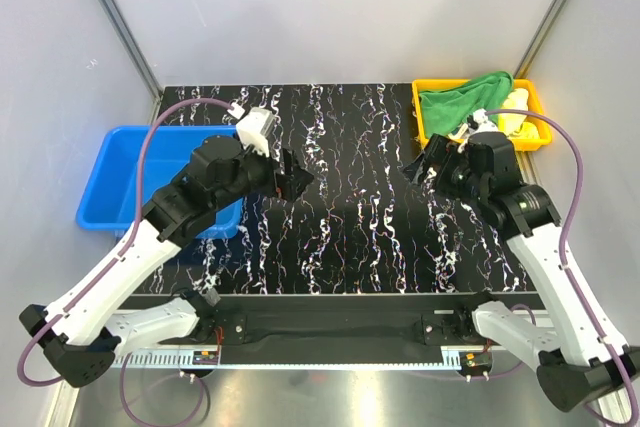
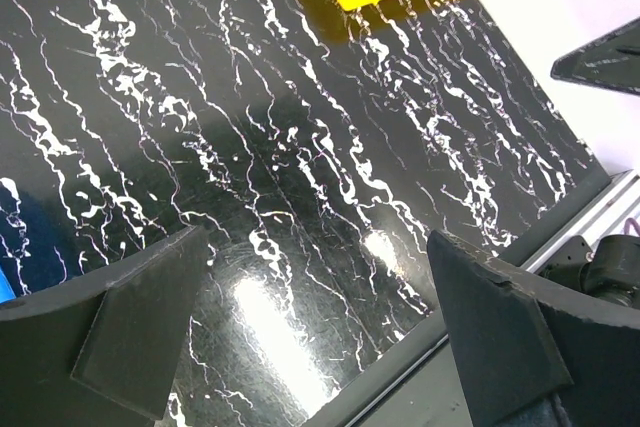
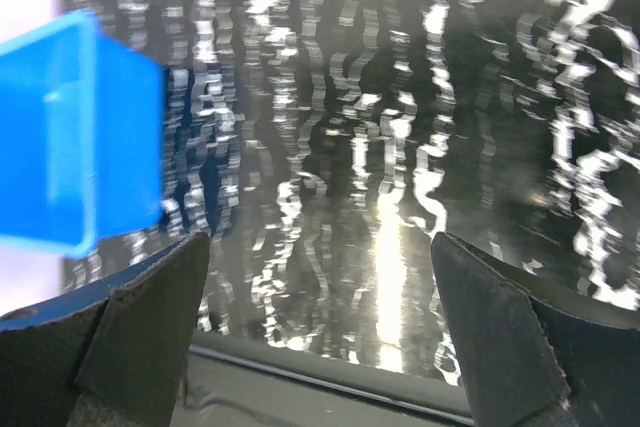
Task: Fold and stack the towels
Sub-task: Grab crumpled towel
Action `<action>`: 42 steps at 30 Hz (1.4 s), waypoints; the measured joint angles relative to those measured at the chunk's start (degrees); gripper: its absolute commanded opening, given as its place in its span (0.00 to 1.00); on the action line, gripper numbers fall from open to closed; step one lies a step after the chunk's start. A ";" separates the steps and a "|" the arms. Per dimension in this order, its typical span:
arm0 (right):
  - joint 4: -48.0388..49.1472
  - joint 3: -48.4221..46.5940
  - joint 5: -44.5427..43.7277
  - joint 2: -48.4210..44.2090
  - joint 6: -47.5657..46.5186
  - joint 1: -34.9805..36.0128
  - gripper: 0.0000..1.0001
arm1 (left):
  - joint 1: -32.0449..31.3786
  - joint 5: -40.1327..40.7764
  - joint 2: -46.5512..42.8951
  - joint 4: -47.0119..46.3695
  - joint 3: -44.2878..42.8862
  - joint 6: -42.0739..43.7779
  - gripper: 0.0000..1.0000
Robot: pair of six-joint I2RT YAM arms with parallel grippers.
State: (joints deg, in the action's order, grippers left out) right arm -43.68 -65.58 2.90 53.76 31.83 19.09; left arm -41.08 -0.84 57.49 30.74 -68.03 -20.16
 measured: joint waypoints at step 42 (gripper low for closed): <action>16.26 -56.08 -4.68 79.95 -15.67 -36.83 0.54 | 1.49 0.87 7.65 0.83 3.58 2.38 0.99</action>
State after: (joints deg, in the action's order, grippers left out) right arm -27.42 -121.67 -1.78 133.71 16.16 -17.74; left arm -39.59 0.03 65.14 31.57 -64.45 -17.78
